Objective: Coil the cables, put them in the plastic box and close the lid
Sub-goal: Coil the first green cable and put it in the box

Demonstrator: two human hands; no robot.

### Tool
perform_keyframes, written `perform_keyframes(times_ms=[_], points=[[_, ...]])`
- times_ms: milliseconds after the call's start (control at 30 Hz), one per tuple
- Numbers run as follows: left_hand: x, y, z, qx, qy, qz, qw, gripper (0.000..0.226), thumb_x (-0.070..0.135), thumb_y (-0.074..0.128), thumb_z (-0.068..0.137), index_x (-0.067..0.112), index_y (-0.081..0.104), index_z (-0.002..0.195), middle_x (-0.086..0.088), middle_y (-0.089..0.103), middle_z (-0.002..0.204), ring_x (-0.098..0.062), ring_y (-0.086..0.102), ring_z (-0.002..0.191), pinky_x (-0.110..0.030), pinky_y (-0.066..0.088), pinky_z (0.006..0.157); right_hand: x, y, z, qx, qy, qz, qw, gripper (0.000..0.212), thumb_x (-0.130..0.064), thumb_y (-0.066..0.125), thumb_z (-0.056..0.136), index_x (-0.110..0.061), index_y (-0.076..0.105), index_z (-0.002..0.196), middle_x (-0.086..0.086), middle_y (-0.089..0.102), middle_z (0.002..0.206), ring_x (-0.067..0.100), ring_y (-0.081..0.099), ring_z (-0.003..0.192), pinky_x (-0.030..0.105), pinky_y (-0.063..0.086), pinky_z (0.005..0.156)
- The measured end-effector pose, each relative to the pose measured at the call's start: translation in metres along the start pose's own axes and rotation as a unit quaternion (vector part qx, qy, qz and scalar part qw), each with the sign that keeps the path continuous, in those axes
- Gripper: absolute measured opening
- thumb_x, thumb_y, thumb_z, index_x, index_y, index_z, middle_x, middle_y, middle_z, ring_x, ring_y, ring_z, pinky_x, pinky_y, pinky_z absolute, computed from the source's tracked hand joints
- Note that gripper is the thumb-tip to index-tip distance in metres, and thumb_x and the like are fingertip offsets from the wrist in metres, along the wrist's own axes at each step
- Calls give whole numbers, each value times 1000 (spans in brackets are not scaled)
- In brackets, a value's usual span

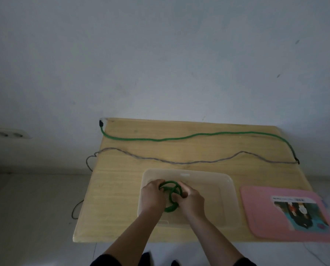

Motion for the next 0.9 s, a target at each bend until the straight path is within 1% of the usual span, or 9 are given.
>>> perform_keyframes(times_ms=[67, 133, 300, 367, 433, 500, 633, 767, 900], points=[[-2, 3, 2, -2, 0, 13, 1000, 36, 6, 44, 92, 14, 58, 125, -6, 64, 121, -18, 62, 101, -21, 48, 85, -1, 2, 2, -2, -22, -32, 999, 49, -25, 67, 84, -25, 53, 130, 6, 61, 123, 18, 58, 107, 16, 43, 80], [-3, 3, 2, -1, 0, 12, 1000, 38, 6, 41, 94, 12, 53, 129, -7, 61, 124, -18, 60, 105, -20, 44, 88, -2, 2, 3, 0, -39, -60, 997, 47, -27, 63, 87, -24, 50, 133, 9, 56, 121, 19, 55, 106, 14, 37, 76], [6, 2, -7, -3, 72, 59, 996, 41, 9, 42, 95, 5, 41, 136, -11, 48, 137, -21, 50, 121, -24, 39, 98, -10, 2, -7, 21, -116, -202, 972, 49, -29, 40, 98, -13, 31, 143, 10, 42, 136, 23, 36, 126, 29, 37, 95], [12, 1, -14, -2, 122, 103, 987, 43, 13, 43, 95, 6, 36, 137, -9, 45, 138, -19, 44, 126, -24, 37, 102, -20, 0, -16, 51, -154, -258, 952, 46, -28, 38, 97, -6, 40, 138, 10, 47, 133, 25, 41, 125, 33, 43, 92], [18, 3, -23, -1, 175, 153, 973, 41, 16, 45, 95, 8, 38, 134, -7, 47, 135, -18, 43, 124, -23, 36, 103, -30, -1, -24, 79, -204, -275, 936, 39, -26, 41, 92, -2, 58, 119, 11, 61, 111, 27, 60, 104, 32, 53, 77], [23, 6, -33, -9, 220, 210, 953, 33, 14, 51, 91, 9, 48, 124, -5, 54, 124, -19, 49, 114, -25, 41, 98, -38, -3, -31, 99, -244, -277, 924, 40, -27, 37, 88, -4, 64, 105, 8, 64, 96, 24, 65, 86, 28, 54, 66], [22, 15, -39, -3, 270, 273, 923, 17, 9, 75, 64, 15, 67, 78, -2, 66, 79, -18, 60, 73, -24, 54, 64, -45, -4, -45, 102, -288, -287, 908, 38, -27, 34, 91, -7, 63, 105, 5, 65, 99, 21, 64, 90, 26, 54, 72], [26, 11, -47, 29, 286, 268, 919, 17, 5, 69, 64, 13, 66, 78, -3, 65, 77, -19, 60, 70, -25, 53, 62, -47, -7, -55, 93, -312, -290, 900, 39, -28, 34, 91, -7, 62, 110, 5, 64, 107, 20, 63, 99, 25, 53, 79], [37, -21, -52, 87, 276, 200, 936, 25, 0, 75, 58, 7, 64, 79, -6, 65, 73, -22, 63, 67, -26, 53, 48, -61, -16, -57, 91, -335, -298, 889, 43, -28, 37, 86, -6, 65, 111, 7, 66, 113, 21, 63, 107, 26, 53, 82]])
Point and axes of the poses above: each hand's wrist, its own z-axis towards the middle knuckle, its own y-axis out of the palm, x = y × z, the point moved 8 cm from there along z, towards the middle knuckle
